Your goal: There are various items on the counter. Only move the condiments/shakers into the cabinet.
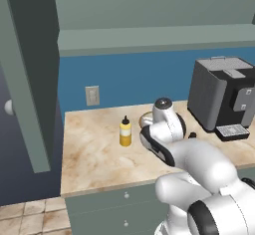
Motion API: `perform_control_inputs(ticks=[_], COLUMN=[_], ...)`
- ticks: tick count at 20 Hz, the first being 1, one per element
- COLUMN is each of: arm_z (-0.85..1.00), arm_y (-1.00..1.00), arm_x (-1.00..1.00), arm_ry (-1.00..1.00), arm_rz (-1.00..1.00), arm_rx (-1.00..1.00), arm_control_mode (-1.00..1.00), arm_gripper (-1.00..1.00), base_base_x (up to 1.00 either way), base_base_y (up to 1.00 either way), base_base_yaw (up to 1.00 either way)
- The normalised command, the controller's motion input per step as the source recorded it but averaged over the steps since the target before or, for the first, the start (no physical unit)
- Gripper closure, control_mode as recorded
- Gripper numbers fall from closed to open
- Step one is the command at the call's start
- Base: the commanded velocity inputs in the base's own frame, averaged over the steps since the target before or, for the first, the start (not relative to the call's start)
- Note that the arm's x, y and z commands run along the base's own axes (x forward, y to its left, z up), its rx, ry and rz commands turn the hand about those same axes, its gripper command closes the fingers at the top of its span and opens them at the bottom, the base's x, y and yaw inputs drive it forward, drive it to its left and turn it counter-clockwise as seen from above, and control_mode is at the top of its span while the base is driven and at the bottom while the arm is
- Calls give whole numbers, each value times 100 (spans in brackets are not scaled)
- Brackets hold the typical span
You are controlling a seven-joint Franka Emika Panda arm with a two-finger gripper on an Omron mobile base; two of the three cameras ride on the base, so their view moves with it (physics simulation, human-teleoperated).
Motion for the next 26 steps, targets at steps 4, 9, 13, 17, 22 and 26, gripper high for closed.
perform_control_inputs(ticks=[4,9,13,17,22,26], arm_z=[71,100,100,100,100,100], arm_y=[-6,-26,-15,-5,-7,-9], arm_x=[-19,-33,-42,-51,-52,-32], arm_ry=[-13,-17,-17,-12,-1,0], arm_rz=[5,26,41,39,33,22], arm_rx=[0,-1,-17,-29,-25,-9], arm_control_mode=[-100,-100,-100,-100,-100,-100], arm_gripper=[100,100,100,100,100,100], base_base_x=[0,0,0,0,0,0], base_base_y=[0,0,0,0,0,0], base_base_yaw=[0,0,0,0,0,0])
